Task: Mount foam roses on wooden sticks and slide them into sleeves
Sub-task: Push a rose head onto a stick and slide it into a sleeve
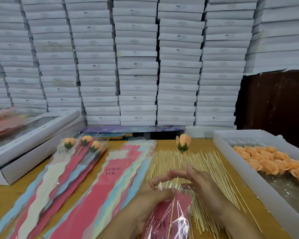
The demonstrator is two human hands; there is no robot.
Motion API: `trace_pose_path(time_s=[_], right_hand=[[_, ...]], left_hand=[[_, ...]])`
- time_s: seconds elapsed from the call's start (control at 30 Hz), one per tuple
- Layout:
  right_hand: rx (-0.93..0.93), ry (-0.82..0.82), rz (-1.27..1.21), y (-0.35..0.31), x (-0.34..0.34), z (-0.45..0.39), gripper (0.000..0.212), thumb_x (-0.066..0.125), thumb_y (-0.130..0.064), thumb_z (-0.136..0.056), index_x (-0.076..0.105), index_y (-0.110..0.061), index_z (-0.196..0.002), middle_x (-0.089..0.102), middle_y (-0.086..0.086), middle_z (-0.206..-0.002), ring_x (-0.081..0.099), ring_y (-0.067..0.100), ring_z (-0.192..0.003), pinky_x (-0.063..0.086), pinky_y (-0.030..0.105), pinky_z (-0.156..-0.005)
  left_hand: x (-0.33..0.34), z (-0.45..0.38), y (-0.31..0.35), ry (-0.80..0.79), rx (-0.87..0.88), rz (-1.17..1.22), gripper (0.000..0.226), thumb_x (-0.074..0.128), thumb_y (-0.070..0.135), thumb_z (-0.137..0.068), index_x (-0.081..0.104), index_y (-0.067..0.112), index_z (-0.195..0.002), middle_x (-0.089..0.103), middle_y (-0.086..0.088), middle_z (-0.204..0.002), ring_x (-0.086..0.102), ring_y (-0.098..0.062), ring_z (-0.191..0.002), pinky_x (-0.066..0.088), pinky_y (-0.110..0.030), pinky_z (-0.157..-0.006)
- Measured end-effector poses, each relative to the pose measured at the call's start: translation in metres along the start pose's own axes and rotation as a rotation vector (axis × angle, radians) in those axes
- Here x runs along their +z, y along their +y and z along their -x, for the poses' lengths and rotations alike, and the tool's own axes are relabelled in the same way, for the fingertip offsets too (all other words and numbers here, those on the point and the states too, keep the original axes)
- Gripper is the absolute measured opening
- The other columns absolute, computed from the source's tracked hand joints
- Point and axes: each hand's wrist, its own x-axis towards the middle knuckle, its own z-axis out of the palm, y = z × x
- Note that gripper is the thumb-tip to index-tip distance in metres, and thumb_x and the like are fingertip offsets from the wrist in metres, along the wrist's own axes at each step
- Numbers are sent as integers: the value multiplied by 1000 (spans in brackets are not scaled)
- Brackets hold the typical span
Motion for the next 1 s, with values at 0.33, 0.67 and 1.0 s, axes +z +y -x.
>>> trace_pose_path(time_s=[0.33,0.67,1.0], right_hand=[[-65,115,-62,1,-3,-2,45,36,-54,-89,68,-40,-117,68,-21,-121,63,5,-112,51,35,-91],[-26,31,9,0,-1,-1,43,32,-57,-96,72,-47,-109,70,-17,-121,62,1,-115,49,34,-93],[-45,103,-52,-1,0,-1,46,38,-54,-86,76,-37,-106,72,-15,-115,66,5,-107,52,31,-85]], left_hand=[[2,-3,-4,7,-5,-2,58,94,16,-53,78,29,-107,71,-15,-80,66,-24,-73,56,-34,-74],[-1,-5,-4,63,-1,0,60,94,28,-45,79,31,-103,74,-14,-88,64,-27,-85,50,-46,-98],[-2,-5,-5,47,-21,-28,58,94,28,-51,78,34,-106,75,-13,-90,65,-25,-85,52,-35,-84]])
